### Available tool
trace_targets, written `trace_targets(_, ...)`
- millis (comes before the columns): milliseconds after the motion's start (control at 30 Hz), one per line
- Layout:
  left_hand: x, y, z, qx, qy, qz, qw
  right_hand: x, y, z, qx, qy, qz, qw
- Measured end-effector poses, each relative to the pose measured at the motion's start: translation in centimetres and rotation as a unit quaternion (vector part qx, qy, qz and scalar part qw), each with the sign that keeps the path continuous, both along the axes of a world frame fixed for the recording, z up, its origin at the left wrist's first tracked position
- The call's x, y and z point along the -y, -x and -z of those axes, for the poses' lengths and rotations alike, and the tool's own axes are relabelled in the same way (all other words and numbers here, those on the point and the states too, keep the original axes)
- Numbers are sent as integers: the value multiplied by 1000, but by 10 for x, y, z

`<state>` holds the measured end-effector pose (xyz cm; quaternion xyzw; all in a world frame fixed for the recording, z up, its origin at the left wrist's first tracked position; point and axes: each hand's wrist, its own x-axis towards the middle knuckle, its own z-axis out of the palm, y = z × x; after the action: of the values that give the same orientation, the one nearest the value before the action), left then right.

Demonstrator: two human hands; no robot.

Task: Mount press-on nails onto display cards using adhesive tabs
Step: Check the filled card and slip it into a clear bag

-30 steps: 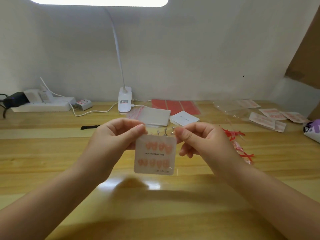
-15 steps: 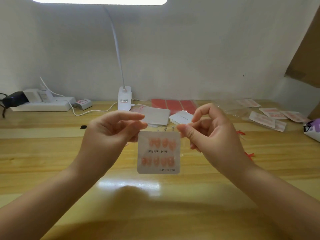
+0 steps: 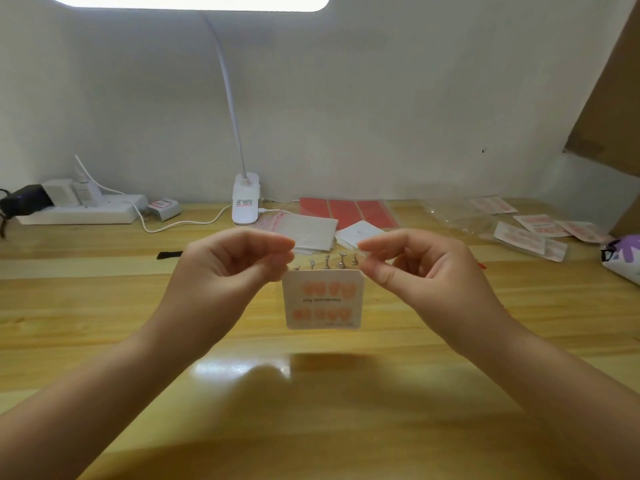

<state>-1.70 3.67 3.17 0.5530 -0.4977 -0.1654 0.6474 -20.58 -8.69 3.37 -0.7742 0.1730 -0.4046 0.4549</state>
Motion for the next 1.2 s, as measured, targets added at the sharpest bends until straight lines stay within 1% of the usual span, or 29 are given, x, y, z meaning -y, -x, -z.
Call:
trace_targets(100,2,0,3,3,-8,-19,1000,1,-1,2,1,-13,24,1000)
trace_targets(167,3,1,5,25,-8,-30,999,1,-1,4,-2,-9,44,999)
trace_targets(233,3,2,5,50,-8,-29,998,1,-1,4,-14,12,64,998)
trace_targets(367,4,1,7,21,0,-25,999,0,0,5,-19,67,92,993)
trace_targets(467,5,0,8,28,7,-44,999,-2,0,7,-23,112,105,988)
trace_targets(567,4,-1,8,56,3,-65,996,-3,-2,8,-29,152,117,981)
trace_targets(733,4,-2,7,112,-2,-84,990,-2,-3,8,-40,183,124,974)
trace_targets(833,5,-3,8,137,-19,-90,986,-1,-3,8,-61,206,122,969)
trace_targets(1000,5,-3,8,154,-41,-110,981,0,-5,7,-95,173,112,974)
trace_targets(1100,6,-3,3,166,-49,-128,977,0,-6,6,-97,116,89,985)
trace_targets(1200,7,-4,1,147,-95,-107,979,0,-7,7,-90,69,67,991)
